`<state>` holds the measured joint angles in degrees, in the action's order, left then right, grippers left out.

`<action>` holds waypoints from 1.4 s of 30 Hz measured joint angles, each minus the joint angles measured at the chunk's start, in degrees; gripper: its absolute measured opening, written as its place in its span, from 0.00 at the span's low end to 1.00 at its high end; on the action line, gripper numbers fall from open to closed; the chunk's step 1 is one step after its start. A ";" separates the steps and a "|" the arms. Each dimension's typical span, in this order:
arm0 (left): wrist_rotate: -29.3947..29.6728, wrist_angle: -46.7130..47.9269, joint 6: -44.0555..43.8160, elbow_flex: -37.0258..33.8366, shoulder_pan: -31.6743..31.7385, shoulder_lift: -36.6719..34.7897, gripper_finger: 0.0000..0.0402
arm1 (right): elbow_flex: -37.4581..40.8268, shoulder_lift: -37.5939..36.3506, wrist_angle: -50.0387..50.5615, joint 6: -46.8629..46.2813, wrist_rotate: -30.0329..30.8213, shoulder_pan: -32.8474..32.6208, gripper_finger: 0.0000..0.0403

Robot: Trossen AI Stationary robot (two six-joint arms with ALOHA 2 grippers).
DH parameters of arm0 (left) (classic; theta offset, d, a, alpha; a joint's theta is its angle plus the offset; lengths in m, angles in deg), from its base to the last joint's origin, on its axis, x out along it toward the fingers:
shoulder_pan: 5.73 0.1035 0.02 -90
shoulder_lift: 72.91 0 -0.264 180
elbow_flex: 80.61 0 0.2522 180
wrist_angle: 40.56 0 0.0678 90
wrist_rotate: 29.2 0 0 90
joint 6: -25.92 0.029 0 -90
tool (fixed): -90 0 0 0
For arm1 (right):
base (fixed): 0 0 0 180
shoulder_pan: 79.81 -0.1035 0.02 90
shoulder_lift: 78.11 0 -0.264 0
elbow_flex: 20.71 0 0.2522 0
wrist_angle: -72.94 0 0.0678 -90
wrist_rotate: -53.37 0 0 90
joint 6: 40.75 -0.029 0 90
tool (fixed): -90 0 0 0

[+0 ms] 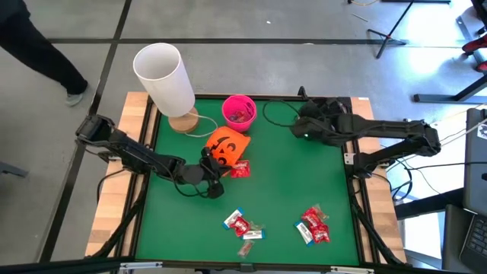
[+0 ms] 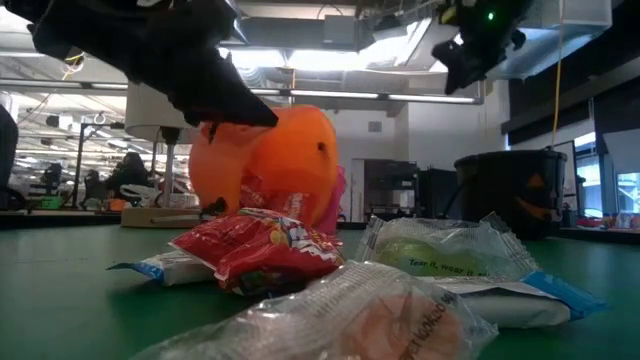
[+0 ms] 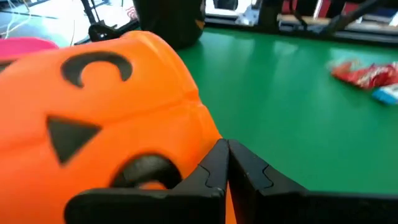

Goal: Sort candy
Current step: Adjust the orange bucket

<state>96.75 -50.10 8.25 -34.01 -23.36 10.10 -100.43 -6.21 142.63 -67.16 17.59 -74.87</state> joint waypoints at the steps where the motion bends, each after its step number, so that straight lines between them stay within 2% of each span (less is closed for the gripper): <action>1: -0.02 0.24 -0.12 0.00 0.03 -0.82 0.00 | 0.00 -0.37 -1.22 1.02 0.01 -0.79 0.47; 8: 0.01 0.94 -1.33 0.00 0.02 -6.19 0.00 | -0.02 -0.44 -6.87 4.44 -1.19 -6.25 0.44; 16: 0.33 1.82 -1.71 0.00 -0.59 -9.14 0.00 | -0.02 0.35 -6.98 2.94 -1.37 -10.49 0.44; 20: 0.30 1.92 -1.49 0.00 -0.86 -10.80 0.00 | 0.06 1.47 -9.21 2.76 -4.84 -11.58 0.44; 22: 0.32 2.00 -0.48 0.00 -1.25 -12.10 0.00 | 1.98 2.18 -13.66 4.92 -6.84 -12.36 0.44; 29: 0.74 4.74 4.59 0.01 -2.47 -17.53 0.00 | 16.38 2.38 -48.89 20.21 -25.26 -10.89 0.44; 33: -0.07 9.11 4.43 0.02 -2.58 -19.44 0.02 | 24.50 2.38 -63.98 20.87 -32.50 -5.29 0.44; 38: -2.36 12.90 3.62 0.02 -2.26 -19.30 0.15 | 29.10 4.10 -74.92 19.34 -46.91 2.21 0.45; 42: -1.83 14.31 2.67 0.00 -1.24 -18.89 0.30 | 28.12 8.59 -76.01 20.87 -50.03 4.28 0.50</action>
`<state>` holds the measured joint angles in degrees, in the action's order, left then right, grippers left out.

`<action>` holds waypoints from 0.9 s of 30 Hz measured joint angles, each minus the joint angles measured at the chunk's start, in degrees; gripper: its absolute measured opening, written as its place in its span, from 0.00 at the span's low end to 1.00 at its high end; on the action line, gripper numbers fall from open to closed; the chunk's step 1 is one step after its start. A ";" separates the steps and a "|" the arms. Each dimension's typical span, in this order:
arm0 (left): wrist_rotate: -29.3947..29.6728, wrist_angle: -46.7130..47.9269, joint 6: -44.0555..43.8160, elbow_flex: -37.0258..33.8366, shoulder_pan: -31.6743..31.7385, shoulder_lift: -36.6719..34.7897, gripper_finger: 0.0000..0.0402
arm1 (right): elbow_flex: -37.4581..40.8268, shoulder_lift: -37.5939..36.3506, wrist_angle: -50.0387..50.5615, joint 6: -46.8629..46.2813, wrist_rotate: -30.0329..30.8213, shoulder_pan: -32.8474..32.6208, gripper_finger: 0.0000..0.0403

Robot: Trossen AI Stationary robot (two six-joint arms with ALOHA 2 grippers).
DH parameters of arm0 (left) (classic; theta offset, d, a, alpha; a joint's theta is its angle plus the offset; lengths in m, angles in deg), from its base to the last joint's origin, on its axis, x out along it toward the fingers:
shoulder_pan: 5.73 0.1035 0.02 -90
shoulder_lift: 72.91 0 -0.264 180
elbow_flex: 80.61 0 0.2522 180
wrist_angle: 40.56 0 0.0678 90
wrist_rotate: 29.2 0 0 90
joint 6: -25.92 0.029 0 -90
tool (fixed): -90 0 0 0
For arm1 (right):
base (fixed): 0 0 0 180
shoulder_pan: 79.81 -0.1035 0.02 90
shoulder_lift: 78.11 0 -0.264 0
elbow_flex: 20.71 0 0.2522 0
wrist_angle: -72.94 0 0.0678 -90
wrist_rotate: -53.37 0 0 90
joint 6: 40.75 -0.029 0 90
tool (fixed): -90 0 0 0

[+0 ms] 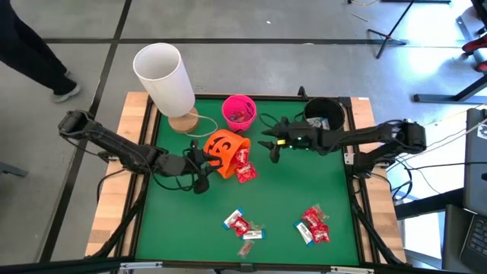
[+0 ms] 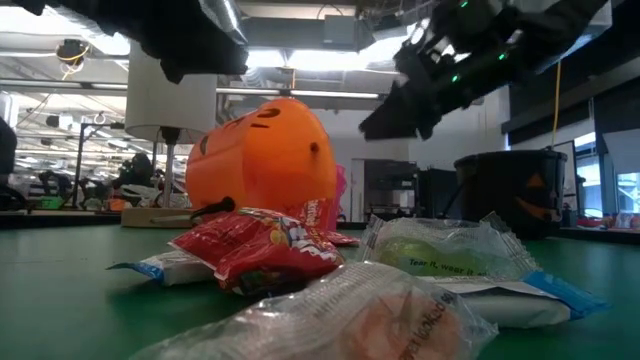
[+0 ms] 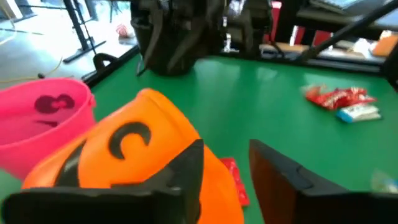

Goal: Sort candy
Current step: Adjust the orange bucket

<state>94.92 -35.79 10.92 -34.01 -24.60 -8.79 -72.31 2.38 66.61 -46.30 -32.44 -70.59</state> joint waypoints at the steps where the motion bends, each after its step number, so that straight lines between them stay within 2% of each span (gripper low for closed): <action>1: 0.07 -0.34 -0.23 0.02 0.37 -0.03 0.32 | -0.60 1.59 0.07 0.19 -0.52 0.02 0.51; 6: 1.36 1.22 -2.06 0.02 1.82 -0.04 0.40 | -3.38 8.07 -2.03 1.52 -1.78 -0.20 0.58; 15: 2.63 4.02 -2.90 0.02 3.23 -0.04 0.40 | -5.80 15.28 -6.09 1.91 -4.84 0.54 0.58; 22: 7.77 5.90 -2.42 0.02 3.23 -0.61 0.40 | -5.78 18.03 -6.93 1.31 -4.87 1.84 0.58; 27: 14.00 11.81 -2.66 0.02 3.23 -2.15 0.40 | -5.78 18.79 -7.14 1.33 -4.88 1.84 0.57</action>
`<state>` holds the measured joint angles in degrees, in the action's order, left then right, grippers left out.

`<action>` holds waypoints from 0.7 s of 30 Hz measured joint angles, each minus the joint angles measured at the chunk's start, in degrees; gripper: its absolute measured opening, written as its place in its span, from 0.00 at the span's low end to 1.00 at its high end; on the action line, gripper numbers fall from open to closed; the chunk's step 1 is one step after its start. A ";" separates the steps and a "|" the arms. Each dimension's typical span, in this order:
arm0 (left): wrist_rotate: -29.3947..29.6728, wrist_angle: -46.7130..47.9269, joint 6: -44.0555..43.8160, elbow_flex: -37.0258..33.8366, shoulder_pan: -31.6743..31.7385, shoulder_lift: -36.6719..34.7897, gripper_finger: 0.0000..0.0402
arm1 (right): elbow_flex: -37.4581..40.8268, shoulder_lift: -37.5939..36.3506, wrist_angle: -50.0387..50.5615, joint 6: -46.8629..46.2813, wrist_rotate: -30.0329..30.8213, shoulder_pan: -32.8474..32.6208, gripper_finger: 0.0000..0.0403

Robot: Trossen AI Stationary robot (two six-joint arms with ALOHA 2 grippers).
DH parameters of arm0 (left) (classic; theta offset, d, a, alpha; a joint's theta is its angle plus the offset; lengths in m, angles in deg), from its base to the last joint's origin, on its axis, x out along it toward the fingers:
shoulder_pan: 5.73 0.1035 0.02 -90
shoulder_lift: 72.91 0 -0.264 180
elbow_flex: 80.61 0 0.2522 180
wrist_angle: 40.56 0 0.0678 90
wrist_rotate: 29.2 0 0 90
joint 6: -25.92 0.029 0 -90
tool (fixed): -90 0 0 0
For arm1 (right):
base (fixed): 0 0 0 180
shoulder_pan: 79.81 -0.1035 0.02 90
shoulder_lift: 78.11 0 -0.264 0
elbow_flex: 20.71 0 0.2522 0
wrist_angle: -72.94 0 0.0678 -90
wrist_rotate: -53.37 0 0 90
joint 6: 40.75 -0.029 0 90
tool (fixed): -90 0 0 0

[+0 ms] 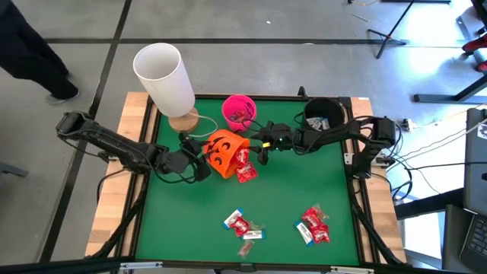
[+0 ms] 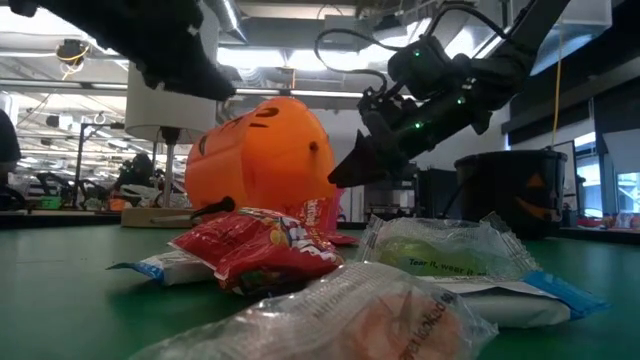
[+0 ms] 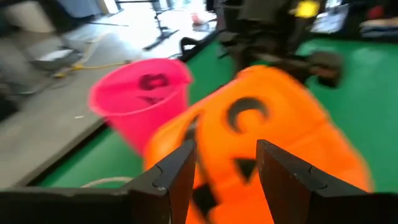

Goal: Sort candy
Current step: Adjust the orange bucket

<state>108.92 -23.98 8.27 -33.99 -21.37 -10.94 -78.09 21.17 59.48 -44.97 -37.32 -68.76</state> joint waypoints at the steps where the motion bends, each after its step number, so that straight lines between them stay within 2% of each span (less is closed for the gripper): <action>1: 1.63 1.46 -0.25 0.00 0.00 -0.23 0.40 | 0.00 0.00 -0.02 -0.01 0.00 0.00 0.56; 5: 5.65 9.74 -4.39 0.00 1.76 -1.03 0.40 | 0.00 0.00 -0.40 0.01 -0.56 -0.02 0.46; 9: 2.41 18.11 -10.41 0.00 5.74 -0.98 0.40 | 0.00 0.00 -2.91 -0.21 -1.69 -0.15 0.36; 14: -4.03 19.18 -11.19 0.00 9.63 -0.80 0.40 | 0.00 0.00 -5.09 -0.34 -1.95 -0.13 0.31; 21: -6.36 19.07 -9.39 0.00 11.18 -0.80 0.40 | 0.00 0.00 -5.94 -0.43 -4.80 -0.13 0.30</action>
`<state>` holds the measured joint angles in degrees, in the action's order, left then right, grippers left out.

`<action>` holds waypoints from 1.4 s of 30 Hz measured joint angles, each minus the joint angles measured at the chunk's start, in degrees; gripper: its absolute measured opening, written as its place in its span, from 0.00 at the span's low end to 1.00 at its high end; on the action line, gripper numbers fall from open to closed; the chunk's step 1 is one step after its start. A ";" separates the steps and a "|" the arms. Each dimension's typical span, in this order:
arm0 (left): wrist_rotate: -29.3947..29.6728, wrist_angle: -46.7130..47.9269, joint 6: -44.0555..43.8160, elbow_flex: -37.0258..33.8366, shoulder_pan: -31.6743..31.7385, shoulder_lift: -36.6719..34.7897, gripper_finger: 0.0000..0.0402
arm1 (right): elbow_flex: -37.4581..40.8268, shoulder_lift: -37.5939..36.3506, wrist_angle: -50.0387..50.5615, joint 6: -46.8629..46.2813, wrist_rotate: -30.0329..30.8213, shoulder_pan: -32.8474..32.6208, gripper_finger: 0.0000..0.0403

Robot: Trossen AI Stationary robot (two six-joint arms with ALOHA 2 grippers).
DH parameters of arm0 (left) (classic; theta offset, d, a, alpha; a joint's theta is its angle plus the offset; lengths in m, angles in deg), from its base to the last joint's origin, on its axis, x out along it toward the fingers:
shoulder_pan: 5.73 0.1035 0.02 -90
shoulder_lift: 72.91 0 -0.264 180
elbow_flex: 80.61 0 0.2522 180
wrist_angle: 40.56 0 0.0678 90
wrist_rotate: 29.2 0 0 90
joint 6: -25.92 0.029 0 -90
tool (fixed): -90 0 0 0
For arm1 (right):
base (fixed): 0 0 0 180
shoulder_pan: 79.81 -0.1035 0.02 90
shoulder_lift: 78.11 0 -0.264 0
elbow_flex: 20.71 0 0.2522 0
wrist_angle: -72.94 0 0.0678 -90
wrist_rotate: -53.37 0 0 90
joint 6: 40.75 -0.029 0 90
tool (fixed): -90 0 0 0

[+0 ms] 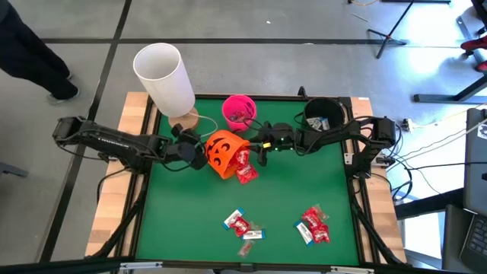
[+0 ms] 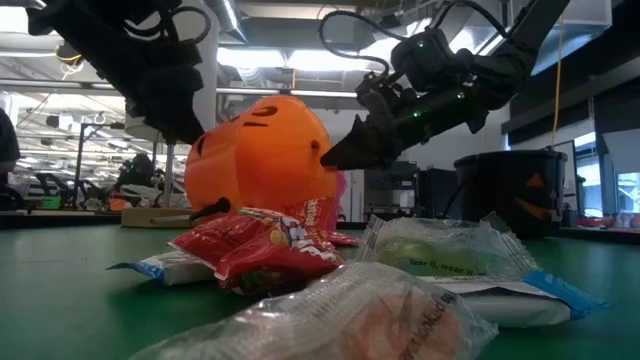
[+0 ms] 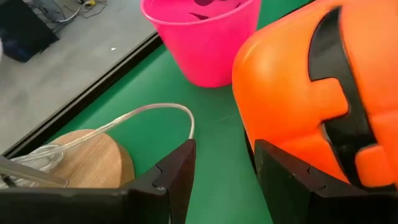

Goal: Sort candy
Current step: Adjust the orange bucket

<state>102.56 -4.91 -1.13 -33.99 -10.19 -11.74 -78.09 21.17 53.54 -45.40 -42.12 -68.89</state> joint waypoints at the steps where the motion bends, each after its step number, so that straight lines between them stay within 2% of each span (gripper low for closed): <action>1: -0.62 -0.01 0.36 0.00 0.27 0.00 0.40 | 0.00 0.00 -0.01 0.00 -0.15 0.00 0.30; 6: -2.24 0.01 2.00 0.00 1.21 -0.11 0.40 | 0.00 0.00 0.17 -2.23 -0.18 0.00 0.30; 9: -1.86 -0.04 2.95 0.00 1.19 -1.16 0.40 | 0.00 0.00 0.25 -3.15 -0.16 0.00 0.26; 18: -0.77 -0.06 4.81 0.00 1.19 -6.22 0.40 | 0.02 0.00 0.43 -5.48 -0.11 0.00 0.03; 25: -0.79 -0.04 5.11 0.00 1.19 -7.65 0.40 | -0.04 -0.11 0.78 -9.75 -0.04 -0.02 0.03; 29: -1.83 -0.02 5.07 0.00 1.19 -7.65 0.40 | -3.36 -0.66 7.31 -10.15 0.43 0.00 0.01; 33: -2.27 -0.01 4.80 0.00 0.94 -7.65 0.40 | -9.15 -0.85 18.38 -9.88 0.87 -0.02 0.02; 42: -2.30 -0.02 4.66 0.00 -0.70 -7.63 0.40 | -27.24 -0.85 51.18 -8.65 0.95 -0.07 0.01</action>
<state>100.26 -4.93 3.53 -33.99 -10.89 -19.37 -105.33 20.32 104.72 -54.05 -41.17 -68.95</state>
